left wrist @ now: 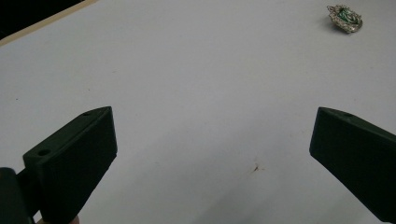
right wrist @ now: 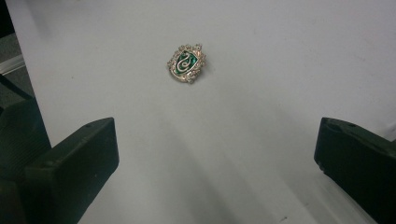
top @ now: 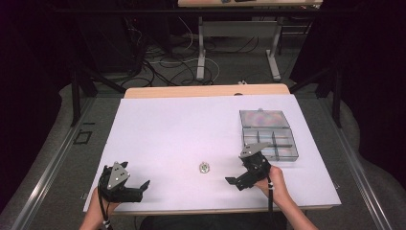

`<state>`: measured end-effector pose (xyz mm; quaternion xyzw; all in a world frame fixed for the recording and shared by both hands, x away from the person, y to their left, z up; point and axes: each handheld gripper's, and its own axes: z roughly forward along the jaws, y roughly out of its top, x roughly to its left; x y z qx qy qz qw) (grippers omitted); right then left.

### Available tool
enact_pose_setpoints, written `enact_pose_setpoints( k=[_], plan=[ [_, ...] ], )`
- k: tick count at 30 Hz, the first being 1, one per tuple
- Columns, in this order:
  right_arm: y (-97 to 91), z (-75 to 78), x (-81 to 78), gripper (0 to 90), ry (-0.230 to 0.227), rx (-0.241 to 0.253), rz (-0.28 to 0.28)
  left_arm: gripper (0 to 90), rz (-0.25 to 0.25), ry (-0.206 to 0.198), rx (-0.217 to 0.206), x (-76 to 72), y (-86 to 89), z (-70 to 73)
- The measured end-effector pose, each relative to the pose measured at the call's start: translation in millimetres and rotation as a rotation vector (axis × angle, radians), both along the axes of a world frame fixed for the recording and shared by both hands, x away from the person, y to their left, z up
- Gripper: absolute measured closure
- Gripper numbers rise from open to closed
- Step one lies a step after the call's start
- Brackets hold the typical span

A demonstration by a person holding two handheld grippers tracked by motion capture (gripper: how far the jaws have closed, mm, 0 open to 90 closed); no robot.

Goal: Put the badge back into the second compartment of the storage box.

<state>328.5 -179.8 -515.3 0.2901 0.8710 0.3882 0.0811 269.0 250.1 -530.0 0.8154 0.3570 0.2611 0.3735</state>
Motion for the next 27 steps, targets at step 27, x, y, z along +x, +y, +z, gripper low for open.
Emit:
enact_pose_setpoints(
  k=[27],
  plan=[
    [32.0,-12.0,24.7,0.0,0.059,0.014,0.047,0.8,0.007,0.008,-0.005,0.5,2.1,0.2]
  ],
)
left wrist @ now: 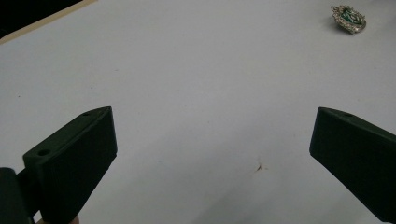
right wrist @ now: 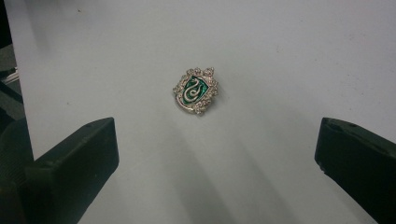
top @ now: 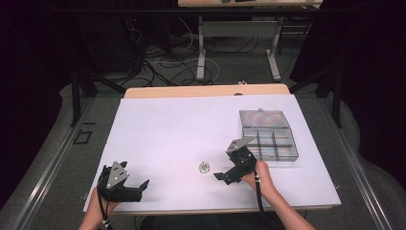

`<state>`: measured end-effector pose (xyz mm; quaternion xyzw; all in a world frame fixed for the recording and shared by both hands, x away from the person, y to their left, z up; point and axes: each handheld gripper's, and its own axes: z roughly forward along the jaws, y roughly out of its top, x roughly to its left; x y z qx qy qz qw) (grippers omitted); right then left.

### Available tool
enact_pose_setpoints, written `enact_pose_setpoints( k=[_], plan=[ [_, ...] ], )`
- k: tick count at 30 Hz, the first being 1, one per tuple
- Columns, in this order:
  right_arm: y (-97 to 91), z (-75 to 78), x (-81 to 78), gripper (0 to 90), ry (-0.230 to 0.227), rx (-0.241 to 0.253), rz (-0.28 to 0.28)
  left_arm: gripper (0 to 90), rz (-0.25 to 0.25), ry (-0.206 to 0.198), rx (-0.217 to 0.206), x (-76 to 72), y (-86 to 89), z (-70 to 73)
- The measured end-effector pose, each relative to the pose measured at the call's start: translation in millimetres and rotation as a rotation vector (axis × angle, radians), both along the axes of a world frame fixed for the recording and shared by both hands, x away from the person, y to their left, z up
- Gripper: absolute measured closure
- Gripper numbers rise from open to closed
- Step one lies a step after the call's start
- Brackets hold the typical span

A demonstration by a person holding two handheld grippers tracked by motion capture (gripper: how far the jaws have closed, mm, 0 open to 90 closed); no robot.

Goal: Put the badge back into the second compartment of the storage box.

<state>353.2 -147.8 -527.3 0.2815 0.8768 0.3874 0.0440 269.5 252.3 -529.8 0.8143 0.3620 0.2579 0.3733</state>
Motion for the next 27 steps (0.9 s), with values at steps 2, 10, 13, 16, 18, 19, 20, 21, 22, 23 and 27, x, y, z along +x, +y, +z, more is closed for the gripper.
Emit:
enact_pose_setpoints(
  k=[2,10,13,16,18,19,20,21,22,23,27],
  plan=[
    [1.4,-1.2,1.1,0.0,-0.013,0.010,0.003,0.8,-0.004,-0.002,0.004,-0.2,-0.2,0.3],
    [13.0,-6.9,7.2,0.0,0.019,-0.002,0.026,0.8,0.002,-0.004,0.002,0.2,-0.4,-0.3],
    [17.4,-8.1,9.1,0.0,0.037,-0.005,0.025,0.8,0.002,-0.004,0.002,-0.1,0.0,-0.4],
    [20.8,-10.4,10.7,0.0,0.029,0.007,0.010,0.8,0.001,-0.004,0.001,0.0,0.1,-0.4],
    [22.6,-10.9,12.0,0.0,0.035,0.003,0.016,0.8,0.002,-0.003,0.001,-0.1,0.0,-0.3],
    [23.5,-10.7,12.5,0.0,0.037,-0.002,0.011,0.8,0.002,-0.004,0.002,-0.2,0.0,-0.2],
    [24.3,-10.6,14.1,0.3,0.035,-0.007,0.030,0.8,0.001,-0.003,0.001,-0.3,0.1,-0.2],
    [24.3,-10.6,14.1,0.3,0.035,-0.007,0.030,0.8,0.002,-0.004,0.003,-0.3,0.1,-0.2],
    [25.0,-10.6,14.1,0.6,0.036,-0.008,0.025,0.8,0.002,-0.004,0.003,-0.2,0.1,-0.3],
    [25.9,-11.3,15.7,0.8,0.025,-0.008,0.035,0.8,0.002,-0.003,0.001,-0.1,0.1,-0.3],
    [29.4,-12.3,18.0,3.1,0.032,-0.007,0.044,0.8,0.003,-0.003,0.003,0.1,0.0,-0.5]
  ],
)
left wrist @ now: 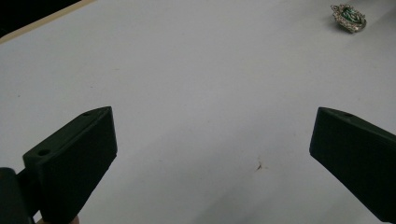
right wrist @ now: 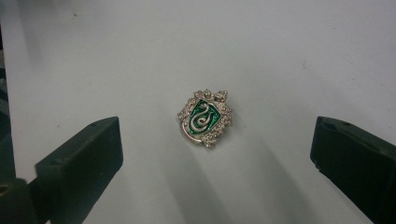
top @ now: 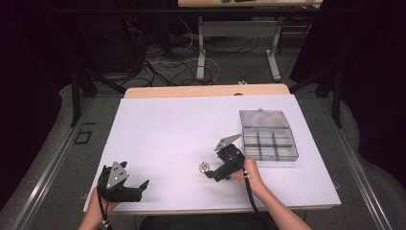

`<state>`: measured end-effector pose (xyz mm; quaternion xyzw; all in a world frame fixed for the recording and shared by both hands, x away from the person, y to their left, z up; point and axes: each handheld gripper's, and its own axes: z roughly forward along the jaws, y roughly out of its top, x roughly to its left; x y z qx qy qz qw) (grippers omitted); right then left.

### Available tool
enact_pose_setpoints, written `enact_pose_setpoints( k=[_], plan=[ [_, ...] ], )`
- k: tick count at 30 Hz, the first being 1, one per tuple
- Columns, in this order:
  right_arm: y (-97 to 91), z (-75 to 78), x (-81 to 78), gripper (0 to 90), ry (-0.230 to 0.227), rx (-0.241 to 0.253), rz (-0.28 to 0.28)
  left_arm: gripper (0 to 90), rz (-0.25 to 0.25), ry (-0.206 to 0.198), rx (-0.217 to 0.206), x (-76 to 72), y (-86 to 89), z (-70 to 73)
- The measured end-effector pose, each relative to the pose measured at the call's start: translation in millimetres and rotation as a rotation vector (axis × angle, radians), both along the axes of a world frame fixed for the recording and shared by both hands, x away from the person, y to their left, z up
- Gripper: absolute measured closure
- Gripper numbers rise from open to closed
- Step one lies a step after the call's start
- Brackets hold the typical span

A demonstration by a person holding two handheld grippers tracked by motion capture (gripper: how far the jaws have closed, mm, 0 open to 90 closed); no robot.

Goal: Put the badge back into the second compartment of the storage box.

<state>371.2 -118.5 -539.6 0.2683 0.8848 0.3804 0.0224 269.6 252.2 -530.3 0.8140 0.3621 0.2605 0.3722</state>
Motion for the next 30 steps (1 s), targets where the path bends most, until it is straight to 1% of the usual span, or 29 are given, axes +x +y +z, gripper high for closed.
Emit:
enact_pose_setpoints(
  k=[1,3,4,5,6,8,9,10,11,12,13,15,16,17,18,19,20,21,22,23,24,27,29,30],
  plan=[
    [1.5,0.1,-0.8,4.6,0.014,-0.004,-0.020,0.8,-0.001,0.000,0.001,0.0,0.1,0.0],
    [3.3,-0.9,0.7,8.9,0.018,0.000,-0.018,0.8,-0.001,-0.001,0.002,0.0,0.3,-0.1],
    [4.7,-1.7,1.7,11.2,0.011,-0.003,-0.028,0.8,0.001,-0.004,0.006,0.1,0.6,0.1],
    [5.5,-2.6,2.7,12.1,0.011,0.002,-0.022,0.8,0.002,-0.003,0.004,0.1,0.6,0.1],
    [7.8,-3.1,3.9,15.1,0.021,-0.005,-0.021,0.8,0.002,-0.003,0.004,0.1,0.6,0.1],
    [9.0,-3.9,5.3,15.6,0.017,-0.003,-0.011,0.8,0.001,-0.003,0.005,0.0,0.5,0.1],
    [10.2,-4.0,5.0,16.9,0.030,-0.002,-0.011,0.8,0.001,-0.002,0.003,-0.1,0.4,0.0],
    [11.4,-4.5,5.8,18.4,0.026,-0.009,-0.005,0.8,-0.001,0.000,0.002,-0.1,0.5,0.0],
    [12.7,-4.7,5.6,20.6,0.031,-0.013,-0.007,0.8,-0.001,-0.001,0.003,-0.3,0.6,0.2],
    [13.7,-5.5,6.8,22.5,0.018,-0.017,0.009,0.8,-0.003,0.000,0.004,-0.2,0.9,0.3],
    [15.5,-5.4,5.9,24.1,0.028,-0.018,-0.005,0.8,-0.004,0.000,0.004,0.0,1.1,0.3],
    [17.7,-6.3,6.7,26.6,0.017,-0.027,0.008,0.9,-0.003,-0.001,0.007,0.3,1.1,0.1],
    [18.9,-5.9,5.5,27.9,0.038,-0.033,-0.005,0.8,-0.001,0.000,0.003,0.2,0.7,-0.1],
    [19.8,-6.2,6.1,29.4,0.035,-0.034,-0.001,0.9,0.003,-0.008,-0.003,0.4,0.0,-1.0],
    [21.3,-7.5,7.4,32.3,0.030,-0.037,0.001,0.8,-0.002,0.000,0.004,0.2,0.5,-0.1],
    [21.3,-7.5,7.4,32.3,0.030,-0.037,0.001,0.8,-0.001,-0.006,0.014,0.4,0.9,0.2],
    [22.0,-8.2,7.8,33.7,0.026,-0.046,0.005,0.8,0.002,-0.013,0.010,0.4,0.5,-0.6],
    [23.3,-8.0,6.9,34.8,0.041,-0.053,-0.014,0.9,-0.002,-0.004,0.014,0.2,0.9,0.2],
    [24.0,-8.6,6.9,36.9,0.040,-0.058,-0.015,0.9,-0.001,-0.007,0.012,0.3,0.8,-0.1],
    [24.2,-10.1,8.3,39.7,0.021,-0.060,0.007,0.9,-0.002,-0.006,0.013,0.3,0.7,-0.1],
    [24.9,-10.5,7.9,40.6,0.028,-0.068,0.000,0.9,0.000,-0.011,0.011,0.4,0.5,-0.6],
    [26.7,-10.5,6.3,45.2,0.041,-0.076,-0.012,0.9,-0.003,-0.004,0.015,0.1,0.8,0.2],
    [27.3,-10.3,6.2,48.9,0.033,-0.076,-0.001,0.9,-0.003,-0.004,0.015,0.1,0.8,0.2],
    [27.8,-11.1,6.4,50.5,0.021,-0.074,0.007,0.9,-0.003,-0.004,0.014,0.1,0.8,0.1]
  ],
)
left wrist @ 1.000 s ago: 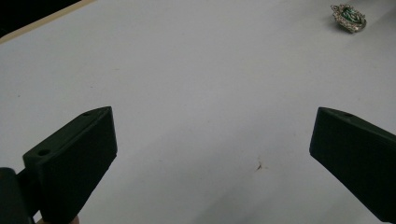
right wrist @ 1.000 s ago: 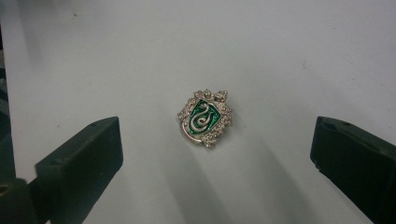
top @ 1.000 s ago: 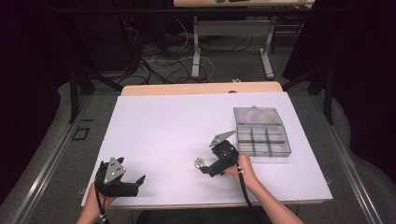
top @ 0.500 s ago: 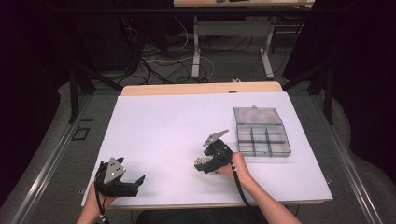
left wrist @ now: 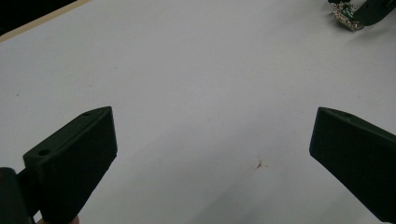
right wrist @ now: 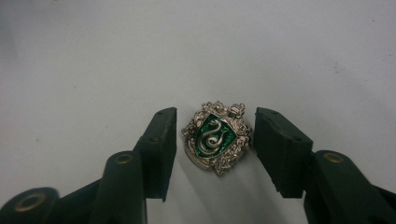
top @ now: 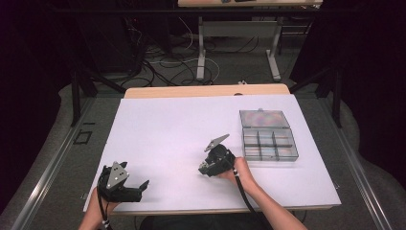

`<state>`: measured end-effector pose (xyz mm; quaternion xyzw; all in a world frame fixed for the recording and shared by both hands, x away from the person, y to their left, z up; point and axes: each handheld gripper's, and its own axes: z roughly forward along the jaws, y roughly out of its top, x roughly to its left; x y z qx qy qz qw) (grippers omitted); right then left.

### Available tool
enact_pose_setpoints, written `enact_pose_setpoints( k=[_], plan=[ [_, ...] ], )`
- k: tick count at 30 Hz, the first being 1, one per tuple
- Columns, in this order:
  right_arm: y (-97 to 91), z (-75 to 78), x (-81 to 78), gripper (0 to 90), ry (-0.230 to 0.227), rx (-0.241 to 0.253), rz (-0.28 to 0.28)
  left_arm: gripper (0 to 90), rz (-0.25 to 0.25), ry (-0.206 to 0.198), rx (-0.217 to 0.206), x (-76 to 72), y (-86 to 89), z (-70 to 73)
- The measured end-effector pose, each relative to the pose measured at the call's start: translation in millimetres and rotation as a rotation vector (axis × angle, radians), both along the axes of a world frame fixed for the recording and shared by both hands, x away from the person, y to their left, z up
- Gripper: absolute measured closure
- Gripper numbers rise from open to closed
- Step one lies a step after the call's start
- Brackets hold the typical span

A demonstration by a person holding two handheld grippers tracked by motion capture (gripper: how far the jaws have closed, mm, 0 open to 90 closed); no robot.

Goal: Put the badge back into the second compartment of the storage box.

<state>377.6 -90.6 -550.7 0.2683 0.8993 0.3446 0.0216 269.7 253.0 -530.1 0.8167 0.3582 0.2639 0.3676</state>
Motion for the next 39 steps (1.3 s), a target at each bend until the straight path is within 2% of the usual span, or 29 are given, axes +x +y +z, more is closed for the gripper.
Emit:
enact_pose_setpoints(
  k=[1,8,10,11,15,18,22,25,33,39],
  plan=[
    [1.2,0.6,-1.8,51.9,0.013,-0.013,-0.018,0.9,0.000,0.000,0.000,0.0,-0.1,0.0],
    [5.6,0.6,-4.2,57.1,-0.029,-0.046,-0.012,0.9,0.002,-0.004,0.006,0.1,0.5,0.3],
    [6.8,1.0,-5.5,57.4,-0.034,-0.060,-0.015,0.9,0.001,-0.001,0.000,0.1,0.2,0.1],
    [7.6,1.6,-7.1,57.6,-0.022,-0.066,-0.035,0.9,0.001,-0.002,0.000,0.1,0.2,0.1],
    [7.7,2.2,-5.5,59.3,-0.035,-0.064,-0.024,0.9,0.002,-0.005,0.006,-0.1,0.5,0.4],
    [7.6,4.7,-6.2,63.6,-0.030,-0.067,-0.036,0.9,-0.001,0.007,-0.011,-0.5,0.1,-0.1],
    [7.2,5.1,-5.9,64.4,-0.024,-0.062,-0.042,0.9,-0.002,0.005,-0.009,-0.6,0.2,0.1],
    [6.4,8.8,-7.5,69.0,-0.011,-0.051,-0.056,0.9,-0.002,0.005,-0.009,-0.6,0.3,0.1],
    [4.9,13.3,-9.1,75.2,-0.016,-0.031,-0.048,0.9,0.001,-0.004,-0.014,-0.5,0.7,-0.3],
    [2.5,16.7,-11.6,81.3,0.019,0.002,-0.048,0.9,0.005,-0.004,-0.014,-0.7,0.6,-0.3]
  ],
)
